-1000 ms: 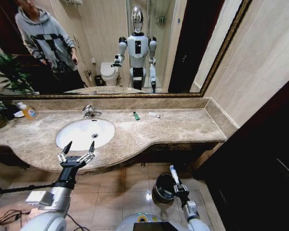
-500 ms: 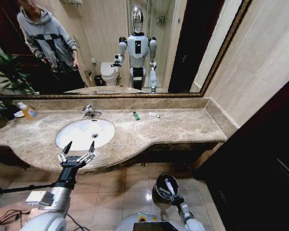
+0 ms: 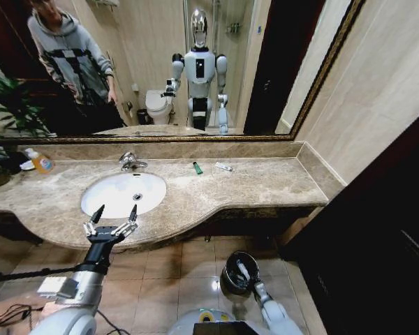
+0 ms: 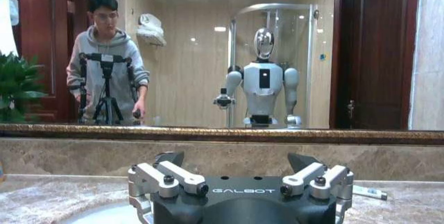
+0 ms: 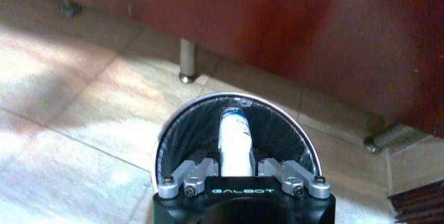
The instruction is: Pick up the trash from the sink and place it in the trash bin.
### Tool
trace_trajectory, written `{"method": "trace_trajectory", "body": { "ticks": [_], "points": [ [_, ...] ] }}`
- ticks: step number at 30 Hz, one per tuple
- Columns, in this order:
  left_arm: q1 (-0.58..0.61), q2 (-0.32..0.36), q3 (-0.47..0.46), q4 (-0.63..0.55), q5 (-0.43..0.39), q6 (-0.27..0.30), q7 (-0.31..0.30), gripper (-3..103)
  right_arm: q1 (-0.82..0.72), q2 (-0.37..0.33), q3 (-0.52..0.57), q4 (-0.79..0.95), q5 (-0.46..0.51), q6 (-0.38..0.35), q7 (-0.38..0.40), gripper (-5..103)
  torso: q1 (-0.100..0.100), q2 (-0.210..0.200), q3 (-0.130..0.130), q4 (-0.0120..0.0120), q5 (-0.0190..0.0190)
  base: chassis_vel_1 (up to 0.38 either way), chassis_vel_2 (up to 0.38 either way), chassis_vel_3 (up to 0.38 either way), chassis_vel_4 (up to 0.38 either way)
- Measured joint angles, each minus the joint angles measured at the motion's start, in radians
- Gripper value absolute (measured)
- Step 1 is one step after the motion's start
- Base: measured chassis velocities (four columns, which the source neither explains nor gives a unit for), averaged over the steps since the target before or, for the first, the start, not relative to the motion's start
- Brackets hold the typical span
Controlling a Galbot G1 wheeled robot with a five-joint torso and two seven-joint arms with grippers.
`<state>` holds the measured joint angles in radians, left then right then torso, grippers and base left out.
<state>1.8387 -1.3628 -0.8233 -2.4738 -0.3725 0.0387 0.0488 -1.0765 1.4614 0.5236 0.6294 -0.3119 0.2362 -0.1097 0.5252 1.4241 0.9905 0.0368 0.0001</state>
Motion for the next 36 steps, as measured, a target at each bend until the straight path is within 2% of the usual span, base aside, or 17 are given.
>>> {"method": "trace_trajectory", "body": {
  "ticks": [1,4,19,21,22,24,25,27,28,31,32,33,34,36],
  "points": [
    [0.000,0.000,0.000,0.000,0.000,0.000,0.000,100,0.000,0.000,0.000,0.000,0.000,0.000,0.000,25,0.000,0.000,0.000,0.0000,0.0000,0.000,0.000,0.000,0.000],
    [0.000,0.000,0.000,0.000,0.000,0.000,0.000,100,0.066,0.003,0.007,-0.129,-0.110,0.043,0.044,25,0.000,0.000,0.000,0.0000,0.0000,0.000,0.000,0.000,0.000],
    [0.000,0.000,0.000,0.000,0.000,0.000,0.000,100,0.145,0.018,0.003,-0.234,-0.097,-0.021,0.047,25,0.000,0.000,0.000,0.0000,0.0000,0.000,0.000,0.000,0.000],
    [0.000,0.000,0.000,0.000,0.000,0.000,0.000,100,0.149,0.017,0.003,-0.233,-0.095,-0.028,0.050,21,0.000,0.000,0.000,0.0000,-0.0001,0.000,0.000,0.000,0.000],
    [0.000,0.000,0.000,0.000,0.000,0.000,0.000,100,0.149,0.016,0.003,-0.232,-0.094,-0.031,0.050,29,0.000,0.000,0.000,0.0000,-0.0001,0.000,0.000,0.000,0.000],
    [0.000,0.000,0.000,0.000,0.000,0.000,0.000,100,0.149,0.015,0.003,-0.231,-0.092,-0.031,0.050,29,0.000,0.000,0.000,0.0000,0.0000,0.000,0.000,0.000,0.000],
    [0.000,0.000,0.000,0.000,0.000,0.000,0.000,100,0.148,0.014,0.003,-0.228,-0.086,-0.033,0.051,40,0.000,0.000,0.000,0.0000,-0.0001,0.000,0.000,0.000,0.000],
    [0.000,0.000,0.000,0.000,0.000,0.000,0.000,100,0.147,0.014,0.003,-0.226,-0.083,-0.033,0.051,40,0.000,0.000,0.000,0.0000,-0.0001,0.000,0.000,0.000,0.000],
    [0.000,0.000,0.000,0.000,0.000,0.000,0.000,100,0.145,0.014,0.003,-0.223,-0.080,-0.034,0.051,51,0.000,0.000,0.000,0.0000,0.0000,0.000,0.000,0.000,0.000],
    [0.000,0.000,0.000,0.000,0.000,0.000,0.000,100,0.143,0.013,0.004,-0.219,-0.078,-0.035,0.051,51,0.000,0.000,0.000,-0.0001,-0.0001,0.000,0.000,0.000,0.000],
    [0.000,0.000,0.000,0.000,0.000,0.000,0.000,100,0.142,0.013,0.005,-0.217,-0.077,-0.035,0.051,61,0.000,0.000,0.000,0.0000,-0.0001,0.000,0.000,0.000,0.000],
    [0.000,0.000,0.000,0.000,0.000,0.000,0.000,100,0.140,0.013,0.005,-0.214,-0.075,-0.035,0.051,61,0.000,0.000,0.000,0.0000,-0.0001,0.000,0.000,0.000,0.000],
    [0.000,0.000,0.000,0.000,0.000,0.000,0.000,100,0.138,0.013,0.006,-0.211,-0.074,-0.035,0.052,73,0.000,0.000,0.000,0.0000,-0.0001,0.000,0.000,0.000,0.000],
    [0.000,0.000,0.000,0.000,0.000,0.000,0.000,100,0.136,0.014,0.006,-0.207,-0.073,-0.036,0.052,73,0.000,0.000,0.000,-0.0001,-0.0001,0.000,0.000,0.000,0.000]
  ]
}}
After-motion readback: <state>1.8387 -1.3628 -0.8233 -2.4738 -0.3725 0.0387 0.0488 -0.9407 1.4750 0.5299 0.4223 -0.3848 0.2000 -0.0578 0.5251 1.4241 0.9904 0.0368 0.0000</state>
